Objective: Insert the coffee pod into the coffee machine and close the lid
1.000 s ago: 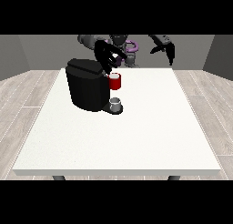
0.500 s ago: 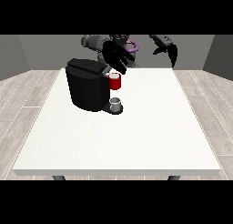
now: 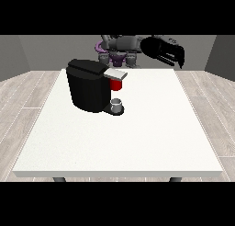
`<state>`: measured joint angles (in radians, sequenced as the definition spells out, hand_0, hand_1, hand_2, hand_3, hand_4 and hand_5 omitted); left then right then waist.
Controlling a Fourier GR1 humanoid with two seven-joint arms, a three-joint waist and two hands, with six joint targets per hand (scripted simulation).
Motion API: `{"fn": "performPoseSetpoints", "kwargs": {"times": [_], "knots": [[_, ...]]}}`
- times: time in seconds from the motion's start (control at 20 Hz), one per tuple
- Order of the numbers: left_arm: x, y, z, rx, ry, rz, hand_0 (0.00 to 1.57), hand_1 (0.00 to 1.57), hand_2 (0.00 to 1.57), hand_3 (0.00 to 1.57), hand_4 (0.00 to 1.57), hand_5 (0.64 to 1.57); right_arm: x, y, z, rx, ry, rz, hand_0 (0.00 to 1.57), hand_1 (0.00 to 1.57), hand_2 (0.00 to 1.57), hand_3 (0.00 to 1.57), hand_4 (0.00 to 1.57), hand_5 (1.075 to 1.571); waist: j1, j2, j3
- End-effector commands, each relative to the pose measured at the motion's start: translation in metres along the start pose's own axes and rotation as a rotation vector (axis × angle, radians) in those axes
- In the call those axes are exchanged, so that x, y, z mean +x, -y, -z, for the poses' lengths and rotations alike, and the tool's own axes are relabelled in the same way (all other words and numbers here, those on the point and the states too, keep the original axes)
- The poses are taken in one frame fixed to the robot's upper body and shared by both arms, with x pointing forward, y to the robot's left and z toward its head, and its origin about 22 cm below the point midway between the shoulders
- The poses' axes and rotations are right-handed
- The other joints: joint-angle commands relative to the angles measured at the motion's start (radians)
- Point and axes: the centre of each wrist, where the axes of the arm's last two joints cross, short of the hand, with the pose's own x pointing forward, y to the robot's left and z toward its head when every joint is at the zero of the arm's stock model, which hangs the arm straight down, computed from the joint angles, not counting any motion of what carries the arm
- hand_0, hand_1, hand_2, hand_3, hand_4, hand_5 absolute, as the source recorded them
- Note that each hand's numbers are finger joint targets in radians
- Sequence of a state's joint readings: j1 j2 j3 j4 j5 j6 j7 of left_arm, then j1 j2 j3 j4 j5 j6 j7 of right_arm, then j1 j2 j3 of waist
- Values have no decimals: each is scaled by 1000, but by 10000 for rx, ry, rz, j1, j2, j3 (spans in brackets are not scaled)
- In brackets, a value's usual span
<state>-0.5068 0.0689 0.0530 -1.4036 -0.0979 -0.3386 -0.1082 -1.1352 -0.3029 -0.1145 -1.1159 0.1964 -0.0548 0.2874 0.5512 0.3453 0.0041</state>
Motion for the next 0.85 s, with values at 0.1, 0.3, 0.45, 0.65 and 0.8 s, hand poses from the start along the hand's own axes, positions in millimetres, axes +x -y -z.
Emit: {"fn": "performPoseSetpoints", "kwargs": {"times": [0.1,0.3,0.45,0.65,0.8], "knots": [[8,4,9,131,166,-116,0,0,0,0,318,1571,15,-35,10,670,558,305,0,0,0,0,101,1571,-236,36,-46],[-2,5,-8,-44,-61,46,0,0,0,0,322,1571,6,-50,9,716,805,627,0,0,0,0,0,1571,-374,-186,-46],[-24,-12,-33,495,-624,-154,0,0,0,0,258,1571,-8,-73,-7,1965,1313,1036,0,0,0,0,0,1571,-1265,-742,-46],[-35,-17,-51,1447,-1418,-432,0,0,0,0,266,1571,-39,-114,-33,2888,1360,1736,0,0,0,0,181,1571,-1981,-1451,-43],[-38,-19,-59,1573,-1676,-433,0,0,0,0,266,1571,-54,-135,-49,3258,1308,2236,0,0,0,0,259,1571,-2330,-1787,-42]]}}
